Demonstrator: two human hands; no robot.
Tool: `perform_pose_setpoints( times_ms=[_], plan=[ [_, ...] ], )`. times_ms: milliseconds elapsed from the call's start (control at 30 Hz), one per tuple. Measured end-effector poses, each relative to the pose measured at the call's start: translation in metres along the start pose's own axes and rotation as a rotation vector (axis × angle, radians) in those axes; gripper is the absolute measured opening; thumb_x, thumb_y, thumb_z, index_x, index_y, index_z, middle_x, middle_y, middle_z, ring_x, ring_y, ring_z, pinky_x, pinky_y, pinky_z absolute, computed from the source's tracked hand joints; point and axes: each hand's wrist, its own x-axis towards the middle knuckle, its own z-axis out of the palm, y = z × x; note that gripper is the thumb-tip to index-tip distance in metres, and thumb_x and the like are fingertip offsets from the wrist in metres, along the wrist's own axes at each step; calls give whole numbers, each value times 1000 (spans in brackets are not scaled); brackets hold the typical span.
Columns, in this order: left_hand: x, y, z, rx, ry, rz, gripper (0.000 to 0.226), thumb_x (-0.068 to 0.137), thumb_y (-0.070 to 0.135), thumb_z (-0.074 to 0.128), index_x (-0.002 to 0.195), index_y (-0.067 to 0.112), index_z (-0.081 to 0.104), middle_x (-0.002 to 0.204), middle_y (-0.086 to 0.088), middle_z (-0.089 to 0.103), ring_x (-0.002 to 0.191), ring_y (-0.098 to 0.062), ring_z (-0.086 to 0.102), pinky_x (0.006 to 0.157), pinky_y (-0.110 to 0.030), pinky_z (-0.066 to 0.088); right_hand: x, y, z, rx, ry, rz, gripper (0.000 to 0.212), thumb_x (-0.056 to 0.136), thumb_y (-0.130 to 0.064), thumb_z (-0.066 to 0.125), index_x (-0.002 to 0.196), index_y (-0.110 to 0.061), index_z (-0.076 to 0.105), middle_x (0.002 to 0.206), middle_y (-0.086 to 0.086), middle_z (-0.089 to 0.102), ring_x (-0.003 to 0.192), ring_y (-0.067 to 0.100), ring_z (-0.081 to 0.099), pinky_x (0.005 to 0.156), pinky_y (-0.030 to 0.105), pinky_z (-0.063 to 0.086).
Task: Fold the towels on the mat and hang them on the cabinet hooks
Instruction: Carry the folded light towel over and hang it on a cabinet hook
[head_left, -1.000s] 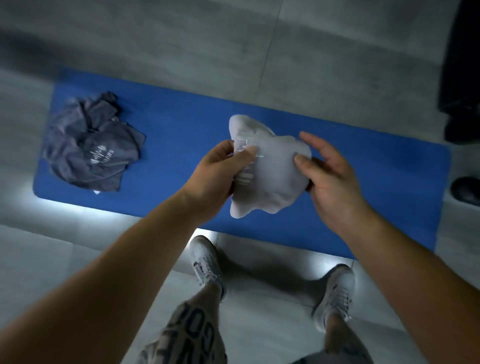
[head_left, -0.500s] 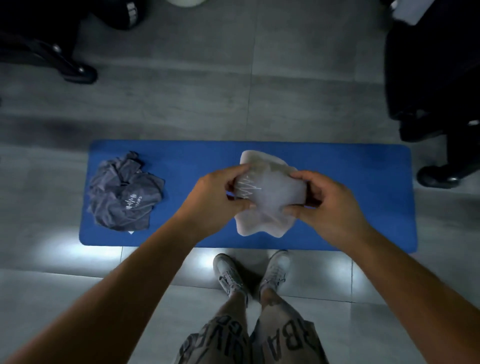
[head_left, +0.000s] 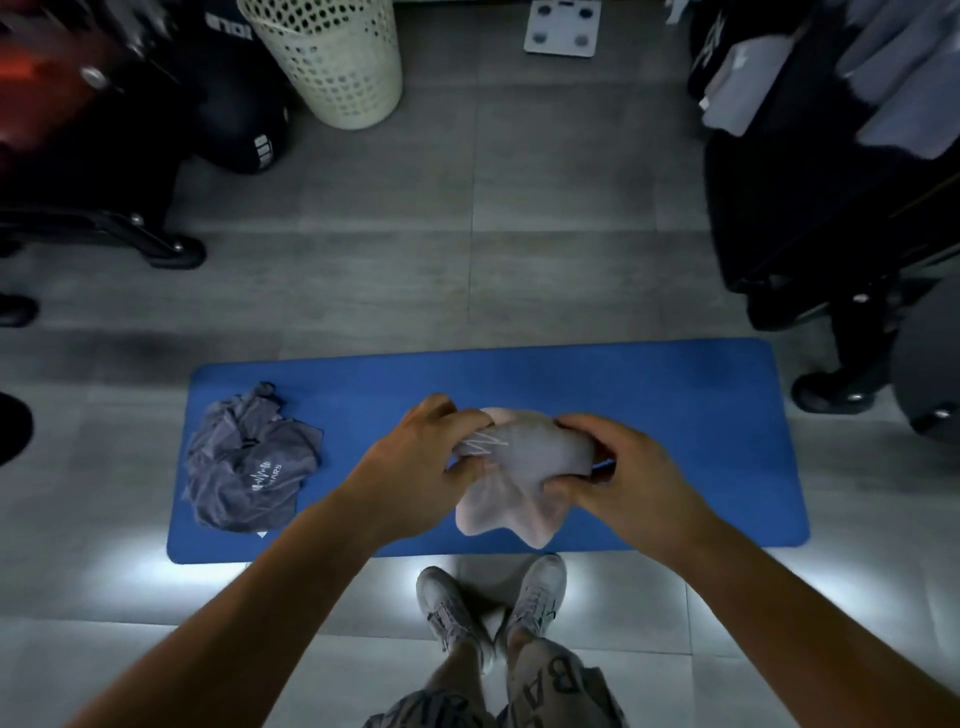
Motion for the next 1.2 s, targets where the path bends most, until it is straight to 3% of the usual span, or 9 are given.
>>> perform_pose_setpoints(
  times_ms=[167, 300, 433, 600, 700, 833, 967, 1067, 1200],
  plan=[
    [33, 40, -17, -32, -73, 41, 39, 87, 51, 71, 123, 39, 62, 108, 14, 53, 99, 0, 55, 89, -22, 45, -2, 3, -45, -169, 86, -85, 33, 86, -31, 71, 118, -29, 65, 106, -10, 67, 90, 7, 63, 77, 26, 52],
    [73, 64, -38, -81, 22, -21, 41, 93, 48, 65, 131, 32, 62, 113, 10, 63, 108, -1, 61, 94, -26, 49, -4, 7, -95, -228, 184, -50, 36, 90, -34, 66, 125, -28, 61, 111, -10, 64, 89, 11, 61, 76, 32, 54],
    [137, 78, -66, 114, 57, -43, 37, 99, 38, 59, 133, 24, 61, 124, 2, 61, 108, -19, 63, 93, -35, 52, 8, 5, -147, -218, 315, 50, 39, 90, -33, 67, 128, -29, 61, 110, -15, 61, 88, 5, 57, 71, 10, 42],
    [243, 93, -108, 268, 29, 12, 34, 99, 36, 56, 128, 21, 62, 125, -4, 60, 112, -26, 63, 95, -41, 51, 64, -12, -202, -137, 428, 151, 36, 91, -32, 68, 126, -29, 62, 106, -13, 65, 82, -1, 58, 64, 0, 40],
    [323, 100, -143, 323, -14, 92, 36, 99, 41, 55, 130, 25, 61, 128, -3, 60, 115, -27, 61, 95, -39, 50, 113, -30, -241, -47, 473, 205, 30, 91, -26, 70, 118, -36, 64, 100, -16, 67, 73, -5, 60, 61, 4, 42],
    [457, 122, -206, 396, -85, 218, 55, 87, 58, 38, 118, 21, 65, 116, -4, 64, 108, -29, 63, 89, -40, 51, 198, -59, -306, 158, 508, 329, 37, 90, -11, 70, 113, -39, 65, 99, 4, 67, 50, 8, 59, 47, 19, 48],
    [589, 168, -276, 488, -174, 332, 40, 98, 44, 50, 129, 21, 61, 129, -3, 63, 119, -24, 59, 97, -34, 47, 274, -104, -375, 252, 511, 401, 46, 82, -6, 77, 104, -45, 64, 106, -7, 68, 62, 11, 70, 58, 25, 58],
    [669, 215, -315, 534, -196, 431, 35, 100, 41, 53, 130, 25, 60, 124, -1, 63, 114, -24, 60, 95, -36, 48, 310, -140, -424, 266, 577, 451, 48, 76, -9, 82, 104, -43, 66, 101, -15, 69, 71, 10, 73, 73, 36, 61],
    [754, 290, -349, 559, -216, 551, 35, 100, 43, 51, 130, 28, 59, 120, 1, 60, 108, -22, 61, 91, -40, 51, 346, -178, -495, 305, 683, 393, 44, 77, 2, 80, 101, -33, 71, 96, -4, 73, 72, 11, 73, 65, 26, 60]
  ],
)
